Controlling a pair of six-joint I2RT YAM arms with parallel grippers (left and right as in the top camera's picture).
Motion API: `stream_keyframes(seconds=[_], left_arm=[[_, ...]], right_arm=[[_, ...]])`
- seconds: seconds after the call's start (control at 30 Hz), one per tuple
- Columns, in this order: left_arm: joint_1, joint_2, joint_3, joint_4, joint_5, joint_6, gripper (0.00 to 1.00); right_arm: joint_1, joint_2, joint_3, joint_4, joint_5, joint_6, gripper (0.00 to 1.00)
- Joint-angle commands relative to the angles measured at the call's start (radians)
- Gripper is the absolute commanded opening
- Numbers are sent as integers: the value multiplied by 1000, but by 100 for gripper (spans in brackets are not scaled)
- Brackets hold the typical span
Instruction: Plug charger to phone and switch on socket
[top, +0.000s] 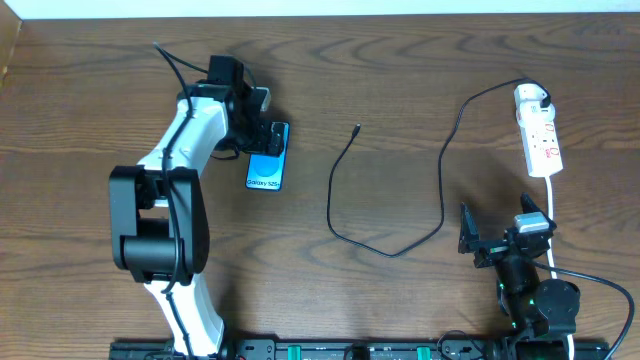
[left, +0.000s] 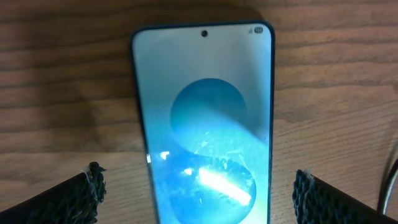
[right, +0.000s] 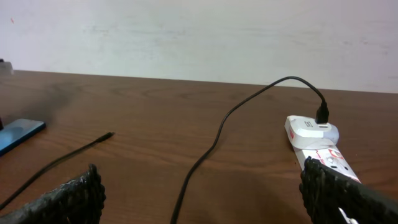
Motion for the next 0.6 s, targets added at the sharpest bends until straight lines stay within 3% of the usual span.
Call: stream_keyframes(seconds=[0.0,0.23,0.57], left_arm=[[-16,30,17,-1,-8,12,98],[-30,43,14,22,-66,-67,98],[-36,95,13,31,-66,-85,98]], right_arm=[[-1,-6,-2,-2,4,-8,99],[-1,-6,-2,-2,4,-8,99],[-1,-6,-2,-2,4,-8,99]])
